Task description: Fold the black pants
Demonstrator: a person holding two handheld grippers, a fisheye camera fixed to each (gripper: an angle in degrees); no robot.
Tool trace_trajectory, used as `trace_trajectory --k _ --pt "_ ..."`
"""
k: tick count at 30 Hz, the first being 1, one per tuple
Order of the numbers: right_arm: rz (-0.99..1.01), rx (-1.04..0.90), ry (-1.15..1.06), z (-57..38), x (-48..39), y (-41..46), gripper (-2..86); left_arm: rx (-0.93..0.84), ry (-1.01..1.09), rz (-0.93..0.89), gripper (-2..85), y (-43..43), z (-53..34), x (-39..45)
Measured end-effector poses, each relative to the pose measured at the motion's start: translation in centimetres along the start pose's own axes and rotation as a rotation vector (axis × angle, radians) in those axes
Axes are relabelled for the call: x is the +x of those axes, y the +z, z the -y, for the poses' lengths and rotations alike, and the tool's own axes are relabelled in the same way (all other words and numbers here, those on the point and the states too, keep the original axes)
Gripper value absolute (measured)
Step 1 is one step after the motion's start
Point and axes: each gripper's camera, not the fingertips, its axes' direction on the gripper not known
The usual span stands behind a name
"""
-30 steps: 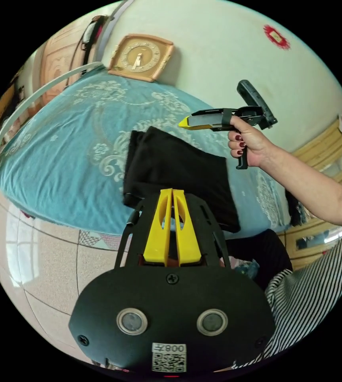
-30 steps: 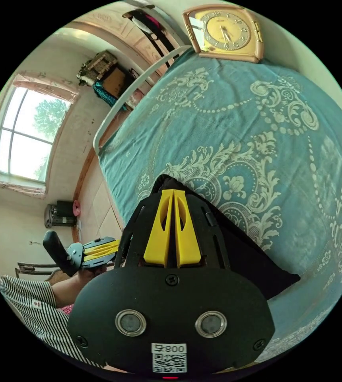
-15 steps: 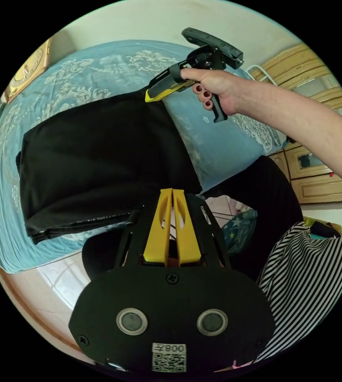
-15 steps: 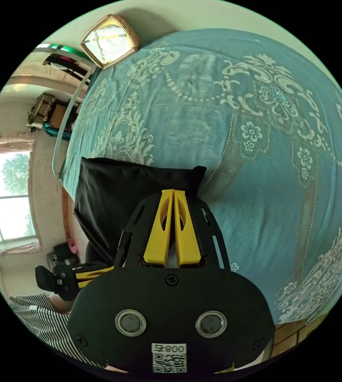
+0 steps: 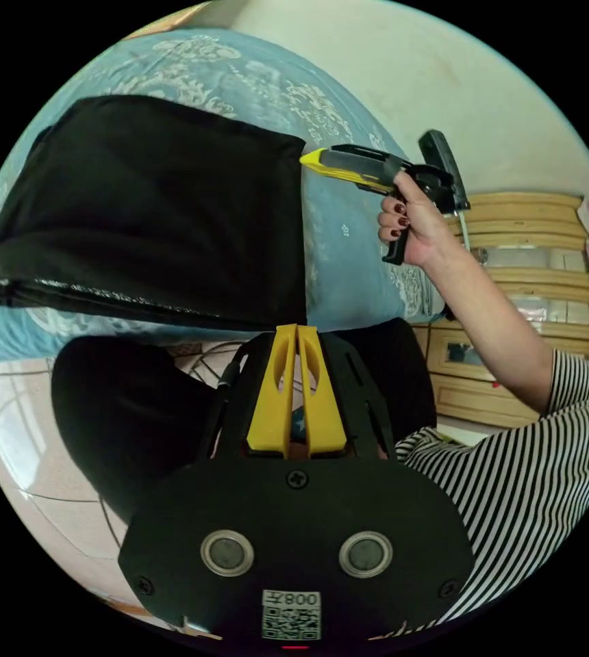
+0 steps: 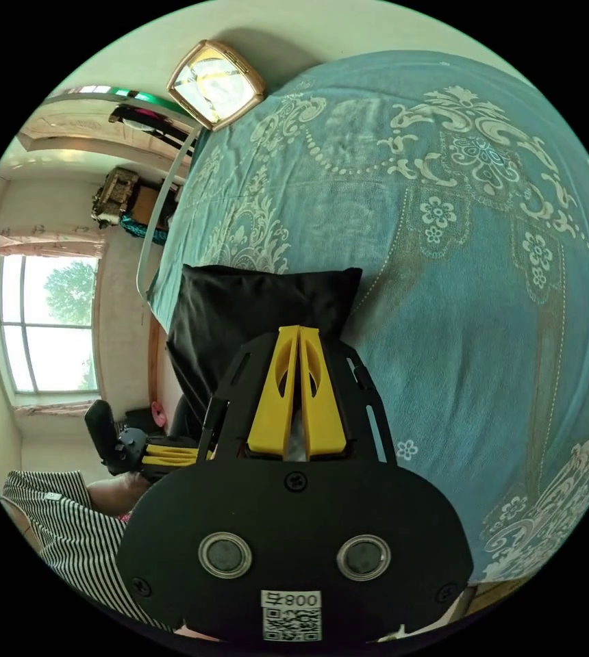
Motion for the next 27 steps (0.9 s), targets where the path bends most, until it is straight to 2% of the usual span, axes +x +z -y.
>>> trace_trajectory --k 6,11,13,15,17,20,22,25,27 --pt "0.015 0.066 0.041 0.9 0.7 -3.3 0.0 -0.014 -0.051 0.008 0.2 1.6 0.8 -1.0" --pt "-0.072 -0.020 0.093 4.2 1.3 -1.6 0.0 -0.018 -0.049 0.022 0.2 1.2 0.2 -1.1" --pt "-0.036 -0.006 0.111 4.2 1.6 -1.6 0.0 0.003 -0.043 0.018 0.2 0.5 -0.3 -1.0" --pt "-0.030 -0.003 0.106 3.9 1.4 -2.1 0.0 0.093 -0.029 0.037 0.2 -1.6 -1.0 -1.0" --pt "-0.026 0.003 0.073 2.9 0.7 -3.0 0.0 0.262 -0.050 0.137 0.2 -5.3 -2.2 -1.9" --pt "0.085 0.018 0.000 0.5 -1.2 -3.9 0.0 0.427 -0.148 0.269 0.2 -9.5 -3.2 -4.5" --pt "0.122 -0.022 -0.067 -1.6 -3.3 -3.2 0.0 0.443 -0.206 0.320 0.2 -10.5 -3.4 -6.6" --pt "0.181 -0.157 -0.159 -5.9 -6.7 0.3 0.1 0.375 -0.274 0.403 0.2 -10.2 -3.6 -9.7" --pt "0.209 -0.236 -0.196 -8.4 -8.3 2.9 0.1 0.359 -0.254 0.365 0.1 -9.8 -4.2 -10.9"
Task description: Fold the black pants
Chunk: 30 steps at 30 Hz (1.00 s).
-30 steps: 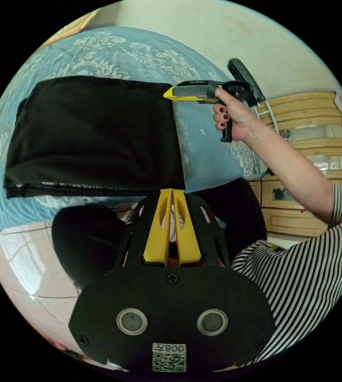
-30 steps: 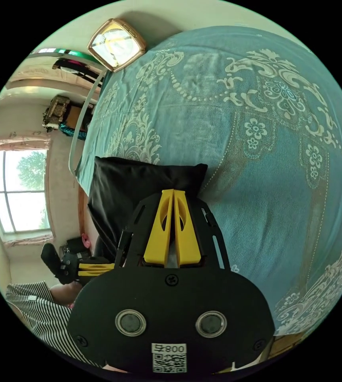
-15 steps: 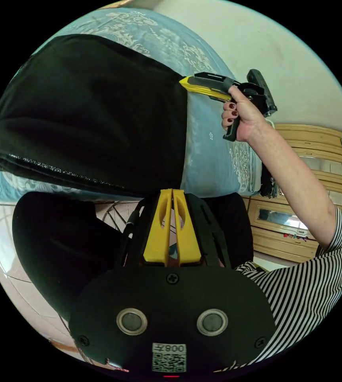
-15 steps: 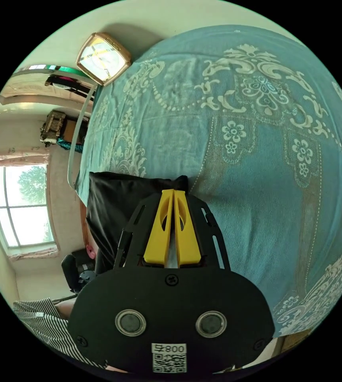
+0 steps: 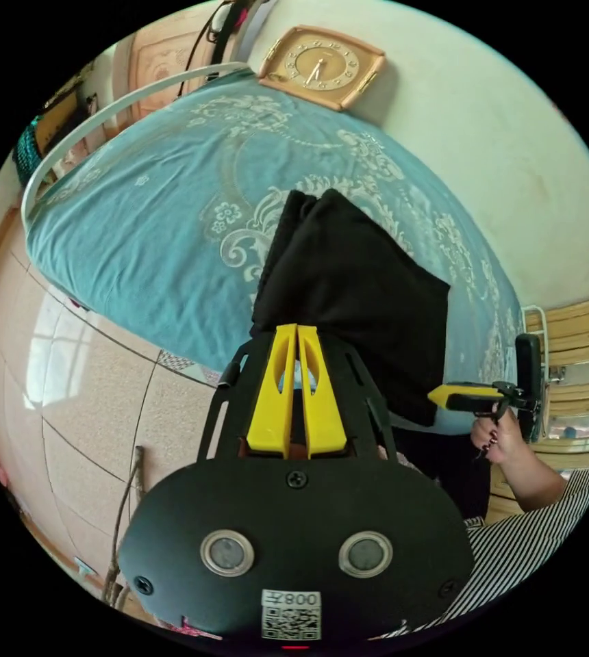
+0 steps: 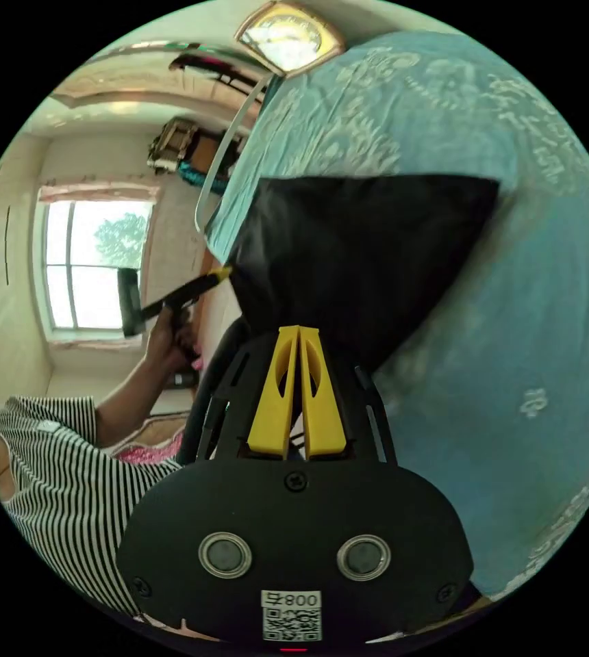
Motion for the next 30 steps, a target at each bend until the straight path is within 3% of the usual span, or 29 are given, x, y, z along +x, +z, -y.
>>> trace_trajectory --k 4,12,14,19,27,30 --pt "-0.023 -0.074 0.004 -2.4 -0.9 5.3 0.1 0.005 -0.003 0.009 0.1 -0.6 -1.0 -1.0" --pt "-0.060 -0.080 -0.045 -1.8 -2.3 6.0 0.1 0.168 -0.123 -0.078 0.1 -3.3 -2.7 -3.8" --pt "-0.073 -0.078 -0.065 -1.2 -2.8 6.5 0.1 0.140 -0.146 -0.139 0.1 -2.5 -2.5 -5.1" --pt "-0.114 -0.144 -0.061 -0.7 -2.4 10.8 0.1 0.064 -0.150 -0.086 0.1 -1.5 -3.9 -7.4" --pt "-0.103 -0.119 -0.153 2.8 -4.8 13.4 0.1 0.181 -0.166 -0.170 0.7 -3.6 -4.6 -10.1" --pt "-0.089 -0.089 -0.193 5.9 -6.1 14.7 0.2 0.139 -0.200 -0.099 1.5 -3.0 -3.9 -10.8"
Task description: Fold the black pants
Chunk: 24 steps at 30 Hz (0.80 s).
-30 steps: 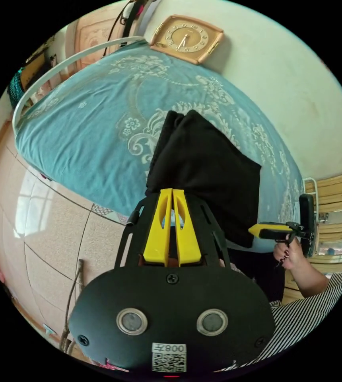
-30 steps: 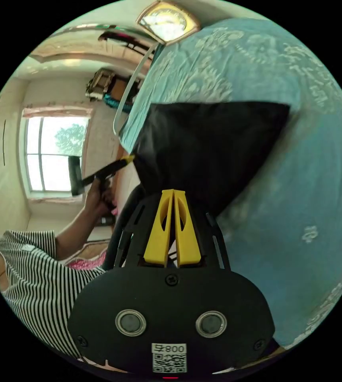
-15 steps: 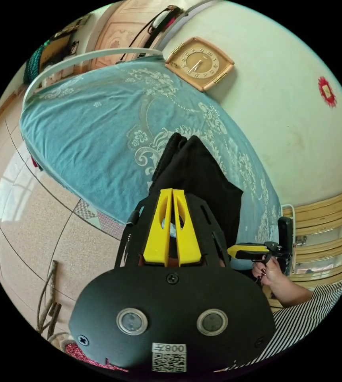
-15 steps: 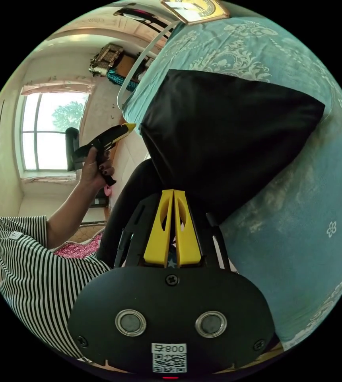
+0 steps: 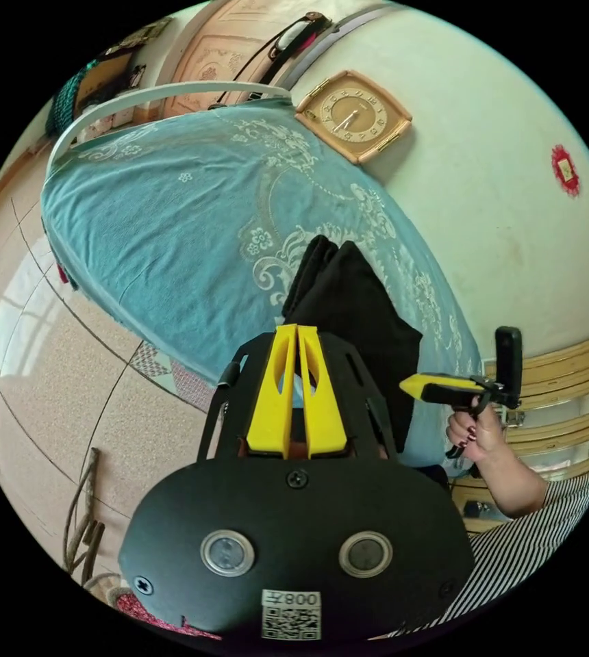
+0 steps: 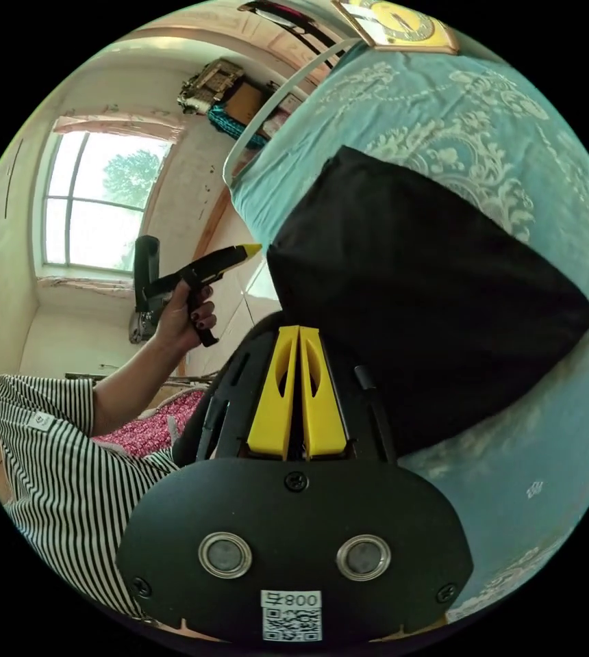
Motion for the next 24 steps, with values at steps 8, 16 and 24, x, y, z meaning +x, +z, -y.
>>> trace_trajectory --k 8,16,24 --pt "-0.136 0.129 -0.091 10.1 -0.3 2.1 1.8 -0.036 -0.011 -0.182 7.0 0.8 -0.2 -4.0" --pt "-0.207 0.139 -0.062 15.9 2.2 5.3 6.6 -0.033 -0.013 -0.215 4.7 1.3 -0.2 -5.6" --pt "-0.272 -0.006 -0.029 19.2 3.6 11.3 2.8 -0.017 -0.048 -0.313 3.3 1.3 -0.7 -7.4"
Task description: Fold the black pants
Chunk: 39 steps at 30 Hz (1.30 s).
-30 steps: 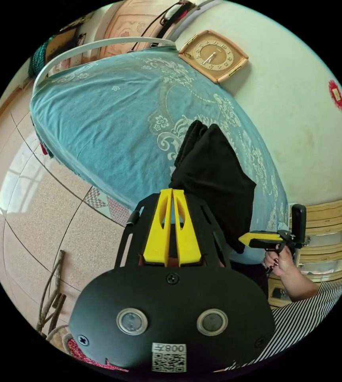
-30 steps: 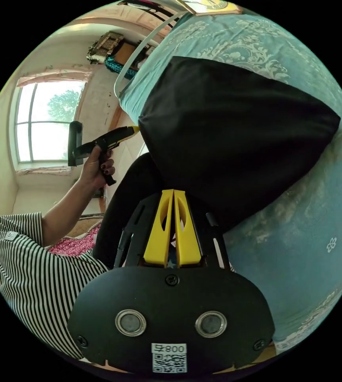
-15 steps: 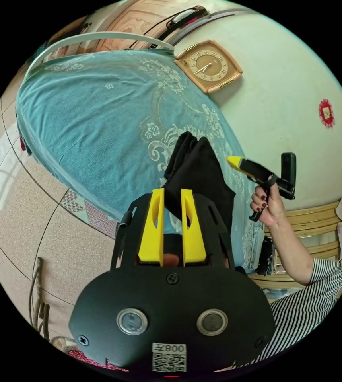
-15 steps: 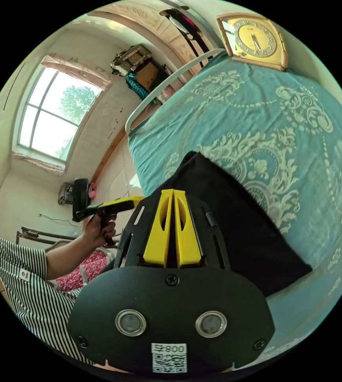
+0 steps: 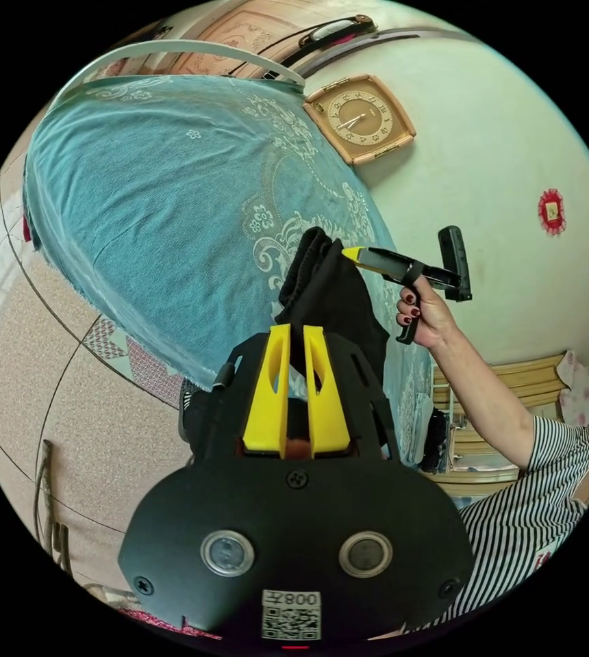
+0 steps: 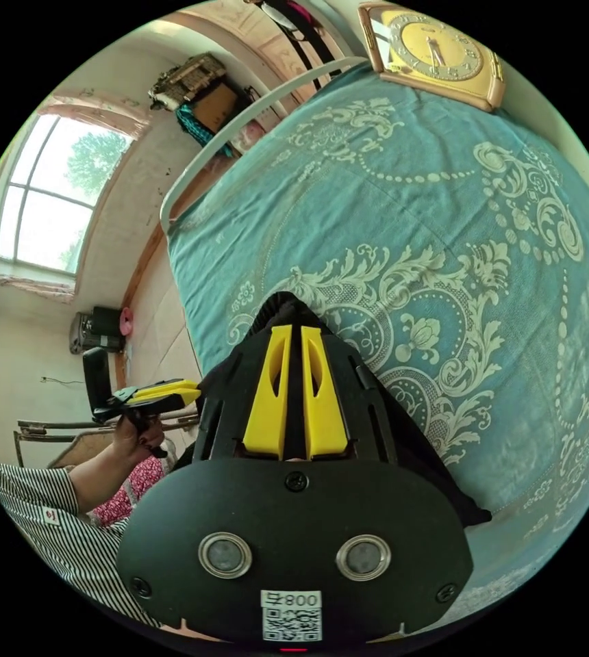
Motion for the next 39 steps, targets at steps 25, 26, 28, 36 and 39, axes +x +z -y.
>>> trace_trajectory --k 25,26,28,36,39 --pt "0.219 0.176 0.097 -4.3 0.5 -6.8 0.1 0.023 0.163 0.034 0.2 4.0 -0.4 4.1" --pt "0.222 0.148 0.081 -4.5 -0.3 -6.5 0.1 0.000 0.168 0.067 0.2 4.9 -0.1 4.4" --pt "0.192 0.099 0.067 -4.4 -1.4 -5.7 0.1 -0.050 0.148 0.134 0.2 6.3 0.2 4.5" --pt "0.171 -0.002 0.117 -3.9 -1.5 -7.3 0.1 -0.090 0.154 -0.014 0.4 7.7 -0.1 6.1" --pt "0.203 0.061 0.104 -6.4 -0.9 -12.1 0.1 -0.159 0.234 -0.089 0.7 9.1 -0.4 8.4"
